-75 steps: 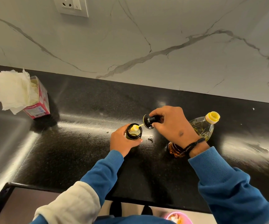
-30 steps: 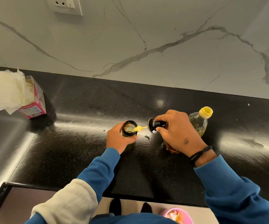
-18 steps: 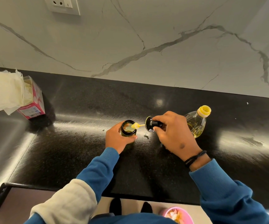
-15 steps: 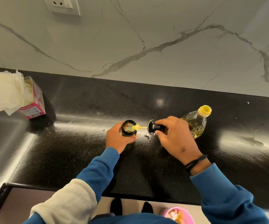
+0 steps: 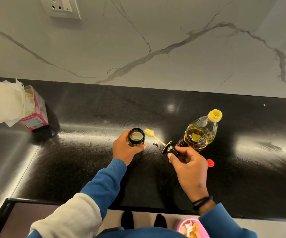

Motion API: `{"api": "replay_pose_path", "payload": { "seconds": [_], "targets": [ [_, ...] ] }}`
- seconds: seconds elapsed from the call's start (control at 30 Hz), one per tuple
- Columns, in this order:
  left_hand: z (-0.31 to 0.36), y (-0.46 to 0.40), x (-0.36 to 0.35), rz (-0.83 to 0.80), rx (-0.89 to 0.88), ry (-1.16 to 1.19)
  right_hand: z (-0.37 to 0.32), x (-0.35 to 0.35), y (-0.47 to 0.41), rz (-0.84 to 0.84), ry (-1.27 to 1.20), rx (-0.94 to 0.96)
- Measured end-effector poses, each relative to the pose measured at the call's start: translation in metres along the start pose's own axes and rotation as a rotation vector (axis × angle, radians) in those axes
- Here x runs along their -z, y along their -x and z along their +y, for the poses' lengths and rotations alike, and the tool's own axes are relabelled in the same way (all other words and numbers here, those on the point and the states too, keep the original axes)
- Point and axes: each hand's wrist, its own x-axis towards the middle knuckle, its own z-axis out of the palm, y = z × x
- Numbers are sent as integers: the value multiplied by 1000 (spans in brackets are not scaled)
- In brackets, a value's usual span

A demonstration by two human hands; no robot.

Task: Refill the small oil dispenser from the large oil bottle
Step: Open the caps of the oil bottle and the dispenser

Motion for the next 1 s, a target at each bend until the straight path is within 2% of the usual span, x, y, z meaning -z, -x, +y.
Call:
{"api": "replay_pose_path", "payload": {
  "seconds": [0.3, 0.57, 0.83, 1.0],
  "targets": [
    [-1, 6, -2, 1, -17, -26, 50, -27, 13, 34, 38, -81],
    [1, 8, -1, -5, 24, -12, 70, -45, 8, -7, 163, -88],
    [1, 7, -2, 2, 39, -23, 81, -47, 1, -119, 296, -128],
    [2, 8, -3, 8, 41, -21, 79, -46, 2, -141, 291, -137]
  ]
}}
